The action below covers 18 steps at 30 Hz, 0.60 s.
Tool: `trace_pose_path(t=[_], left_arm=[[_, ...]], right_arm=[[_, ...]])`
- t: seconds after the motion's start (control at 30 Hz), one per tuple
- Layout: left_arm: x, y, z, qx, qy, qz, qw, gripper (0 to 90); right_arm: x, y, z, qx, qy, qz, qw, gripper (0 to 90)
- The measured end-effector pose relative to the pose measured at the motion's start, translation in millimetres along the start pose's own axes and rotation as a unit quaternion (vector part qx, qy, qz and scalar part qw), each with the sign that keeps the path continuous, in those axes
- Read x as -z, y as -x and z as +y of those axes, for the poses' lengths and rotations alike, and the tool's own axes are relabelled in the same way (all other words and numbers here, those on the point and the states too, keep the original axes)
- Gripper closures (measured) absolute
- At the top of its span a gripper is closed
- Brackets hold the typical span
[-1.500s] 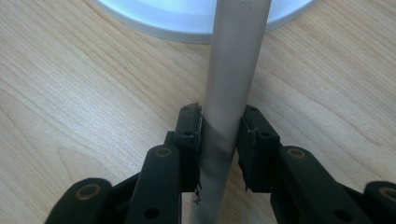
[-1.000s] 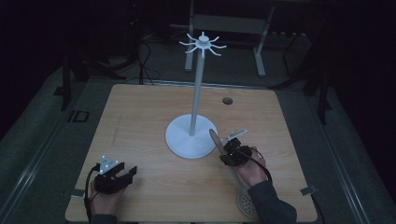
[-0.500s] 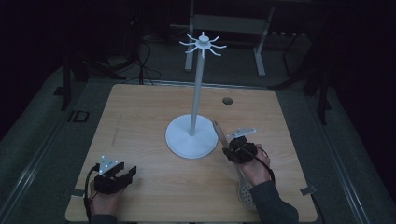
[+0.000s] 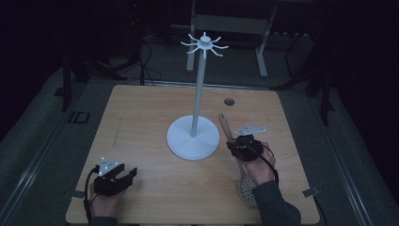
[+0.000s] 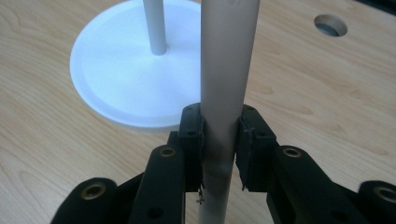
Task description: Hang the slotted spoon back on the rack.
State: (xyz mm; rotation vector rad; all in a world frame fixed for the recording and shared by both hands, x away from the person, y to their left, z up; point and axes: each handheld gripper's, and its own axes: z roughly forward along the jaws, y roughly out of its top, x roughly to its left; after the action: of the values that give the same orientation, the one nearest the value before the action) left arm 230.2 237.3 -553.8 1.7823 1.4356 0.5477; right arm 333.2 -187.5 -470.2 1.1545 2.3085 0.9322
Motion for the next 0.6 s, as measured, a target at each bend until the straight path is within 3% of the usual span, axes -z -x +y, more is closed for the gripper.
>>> trace_pose_path(t=[0.6], left_arm=[[0.3,0.6,0.2,-0.001,0.000,0.001,1.0000,44.7]], right_arm=[[12.4,1.7,10.5,-0.007,0.049,-0.012,0.9987,73.8]])
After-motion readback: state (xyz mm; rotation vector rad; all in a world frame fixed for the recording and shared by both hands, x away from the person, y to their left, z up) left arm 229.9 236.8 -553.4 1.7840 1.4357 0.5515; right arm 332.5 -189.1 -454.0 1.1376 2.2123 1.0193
